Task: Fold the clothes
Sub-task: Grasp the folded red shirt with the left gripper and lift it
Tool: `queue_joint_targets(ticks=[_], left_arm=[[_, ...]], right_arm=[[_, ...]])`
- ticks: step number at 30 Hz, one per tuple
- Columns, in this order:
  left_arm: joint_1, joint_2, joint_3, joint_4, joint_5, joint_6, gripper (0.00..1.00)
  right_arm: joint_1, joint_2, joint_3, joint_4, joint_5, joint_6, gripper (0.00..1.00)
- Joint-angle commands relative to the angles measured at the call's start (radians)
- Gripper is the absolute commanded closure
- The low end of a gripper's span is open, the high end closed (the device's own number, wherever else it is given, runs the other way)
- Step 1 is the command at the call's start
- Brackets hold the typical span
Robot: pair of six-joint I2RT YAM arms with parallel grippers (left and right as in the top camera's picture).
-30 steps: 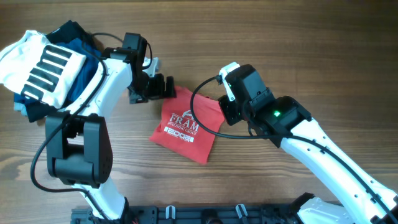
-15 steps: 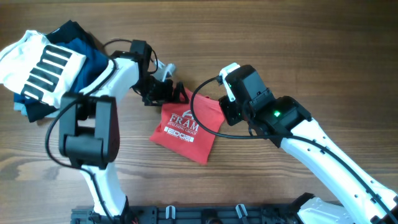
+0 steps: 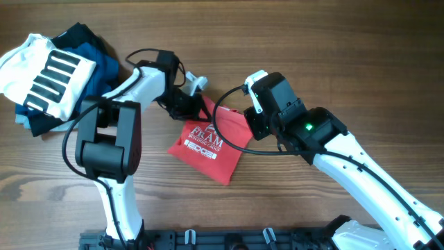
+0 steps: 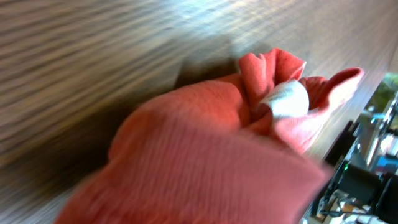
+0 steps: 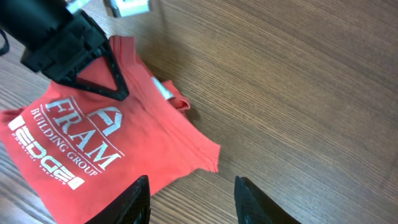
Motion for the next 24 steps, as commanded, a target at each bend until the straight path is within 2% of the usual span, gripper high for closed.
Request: queue_joint_targets(ticks=[1,6,14,21,24], left_arm=[[-0.01,0.012,0.0,0.007,0.026,0.02,0.96],[0.028,-0.025,0.055,-0.043,-0.081,-0.033,0.96],[0.072,-0.196,0.243,-0.161,-0.485,-0.165,0.96],[0.142,-0.362,0.329,-0.14,-0.696,-0.169,0.96],[0.188,-0.413,0.33,-0.09,-0.719,-0.169,0.96]], right_arm=[[-0.003,-0.003,0.02,-0.011,0.021,0.0,0.56],[-0.003,-0.003,0.02,-0.016,0.026,0.0,0.56],[-0.003,-0.004,0.02,-0.016,0.041,0.002,0.56],[-0.003,-0.004,0.02,-0.022,0.044,0.008,0.56],[-0.003,-0.004,0.02,-0.022,0.044,0.008,0.56]])
